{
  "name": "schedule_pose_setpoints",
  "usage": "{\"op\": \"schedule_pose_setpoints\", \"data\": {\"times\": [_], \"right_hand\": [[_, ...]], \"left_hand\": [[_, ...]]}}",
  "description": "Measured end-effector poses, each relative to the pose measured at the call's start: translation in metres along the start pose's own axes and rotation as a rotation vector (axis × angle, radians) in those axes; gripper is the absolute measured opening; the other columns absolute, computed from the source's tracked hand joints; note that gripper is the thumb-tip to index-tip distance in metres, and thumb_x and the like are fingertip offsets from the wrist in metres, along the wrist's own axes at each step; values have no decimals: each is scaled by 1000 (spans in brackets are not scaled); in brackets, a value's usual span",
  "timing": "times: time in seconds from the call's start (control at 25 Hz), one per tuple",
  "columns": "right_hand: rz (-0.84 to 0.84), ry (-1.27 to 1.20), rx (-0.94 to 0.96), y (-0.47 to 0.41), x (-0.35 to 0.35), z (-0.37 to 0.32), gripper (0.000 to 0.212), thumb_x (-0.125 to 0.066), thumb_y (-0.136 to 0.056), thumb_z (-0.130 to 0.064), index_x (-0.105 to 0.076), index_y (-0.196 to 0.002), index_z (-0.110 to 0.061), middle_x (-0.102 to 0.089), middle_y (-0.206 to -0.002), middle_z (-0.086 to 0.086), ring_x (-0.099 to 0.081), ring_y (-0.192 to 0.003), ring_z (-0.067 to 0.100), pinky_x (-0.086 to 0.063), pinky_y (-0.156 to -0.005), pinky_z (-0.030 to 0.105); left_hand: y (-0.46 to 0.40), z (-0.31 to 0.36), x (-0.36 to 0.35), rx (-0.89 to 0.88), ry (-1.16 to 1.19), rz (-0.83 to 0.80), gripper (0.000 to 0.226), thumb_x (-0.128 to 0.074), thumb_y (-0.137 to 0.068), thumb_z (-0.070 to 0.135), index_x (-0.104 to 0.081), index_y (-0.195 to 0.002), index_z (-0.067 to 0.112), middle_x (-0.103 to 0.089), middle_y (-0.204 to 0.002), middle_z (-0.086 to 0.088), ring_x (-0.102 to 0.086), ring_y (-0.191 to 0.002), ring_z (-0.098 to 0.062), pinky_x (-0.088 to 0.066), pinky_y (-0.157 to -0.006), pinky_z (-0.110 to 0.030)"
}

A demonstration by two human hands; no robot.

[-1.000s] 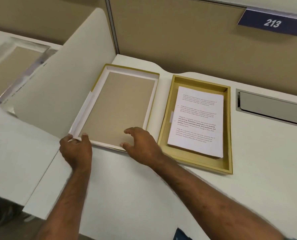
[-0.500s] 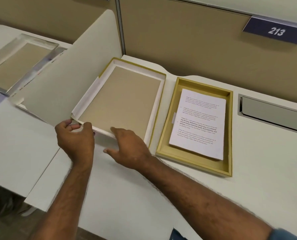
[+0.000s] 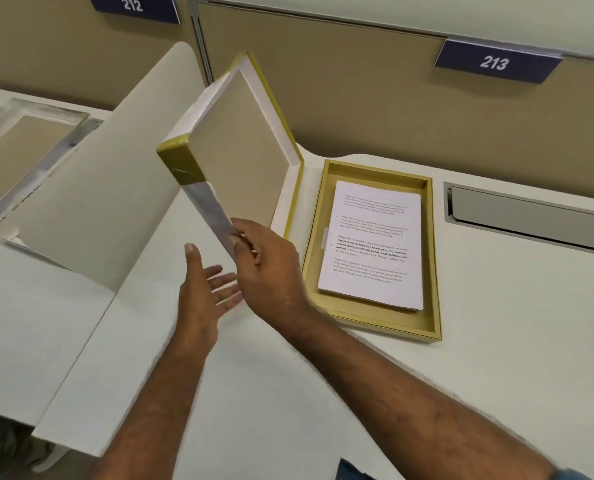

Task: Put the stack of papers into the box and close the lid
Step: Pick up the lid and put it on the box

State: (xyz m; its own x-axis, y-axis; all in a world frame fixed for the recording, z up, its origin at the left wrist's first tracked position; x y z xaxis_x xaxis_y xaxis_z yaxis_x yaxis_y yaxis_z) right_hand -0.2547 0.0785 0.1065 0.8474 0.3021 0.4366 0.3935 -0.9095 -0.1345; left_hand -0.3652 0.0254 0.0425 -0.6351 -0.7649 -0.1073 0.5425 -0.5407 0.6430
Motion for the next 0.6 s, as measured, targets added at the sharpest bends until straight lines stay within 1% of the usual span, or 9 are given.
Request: {"op": "schedule_pose_setpoints", "data": {"times": [0.04,0.08,0.2,0.28,0.32,0.44,0.48,0.52,0.6], "right_hand": [[46,-55,-16,2,8,0,30,-57,-110,-21,-74,-134,-15,-79,-127,2,-69,-104,1,-43,-87,0],[91,-110,-20,4,16,0,28,-59,-110,-23,-75,-132,-16,-80,-123,-1,-69,-100,-2,-49,-86,1],[156,-251,-49,12,38,3,26,-60,-110,-25,-71,-132,-17,-74,-115,-13,-73,-105,7,-66,-88,25],[137,-337,-100,17,52,10,29,-60,-109,-30,-67,-134,-18,-76,-121,-8,-74,-110,11,-67,-89,32],[117,-389,-123,19,60,13,33,-61,-108,-33,-64,-137,-18,-76,-126,-4,-75,-112,13,-67,-91,35],[123,-616,-253,14,98,29,52,-53,-104,-51,-55,-146,-20,-75,-131,4,-78,-114,23,-67,-91,48],[153,-713,-324,10,116,36,60,-46,-103,-59,-55,-148,-21,-76,-131,6,-79,-113,27,-67,-89,52],[183,-810,-397,4,135,45,67,-39,-103,-68,-56,-150,-22,-76,-133,8,-78,-114,32,-66,-88,58],[204,-979,-514,-7,173,65,80,-32,-99,-79,-62,-148,-23,-75,-136,12,-75,-120,39,-61,-90,67]], "left_hand": [[-4,-9,-7,176,68,-159,86,-42,-95,79,-57,-145,10,-70,-138,-15,-70,-124,-39,-55,-108,-55],[-7,-17,-13,272,169,-283,88,-48,-93,80,-57,-146,11,-71,-139,-14,-70,-126,-38,-55,-108,-55],[-13,-20,-34,328,436,-441,67,-61,-98,64,-62,-145,16,-71,-140,-11,-70,-129,-31,-59,-100,-46],[-14,-15,-51,282,421,-471,58,-65,-101,55,-66,-142,15,-70,-139,-12,-67,-130,-27,-54,-109,-41],[-15,-10,-57,232,354,-464,53,-65,-101,52,-68,-139,16,-71,-134,-13,-69,-123,-25,-53,-106,-39],[-19,-3,-71,133,155,-398,35,-59,-105,46,-75,-118,18,-81,-100,-6,-79,-79,-16,-63,-69,-28],[-20,-2,-74,138,137,-380,32,-59,-105,44,-76,-114,19,-83,-94,-5,-80,-72,-15,-64,-61,-27],[-22,-1,-75,143,126,-359,29,-60,-105,42,-75,-114,19,-84,-92,-5,-82,-72,-16,-65,-59,-28],[-23,2,-80,117,102,-341,27,-61,-104,40,-76,-113,19,-86,-95,-5,-83,-76,-16,-68,-65,-32]]}}
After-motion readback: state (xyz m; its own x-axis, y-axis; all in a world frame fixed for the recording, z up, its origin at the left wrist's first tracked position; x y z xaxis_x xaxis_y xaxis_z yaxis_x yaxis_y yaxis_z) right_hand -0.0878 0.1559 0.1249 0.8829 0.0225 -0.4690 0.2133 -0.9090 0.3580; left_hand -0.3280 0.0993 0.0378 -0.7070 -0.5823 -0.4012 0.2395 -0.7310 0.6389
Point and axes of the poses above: each hand's wrist, its own y-axis away from the middle knuckle, its own x-axis out of the back of the hand, z = x × y, the point moved 1 cm from there along -y, towards the middle knuckle
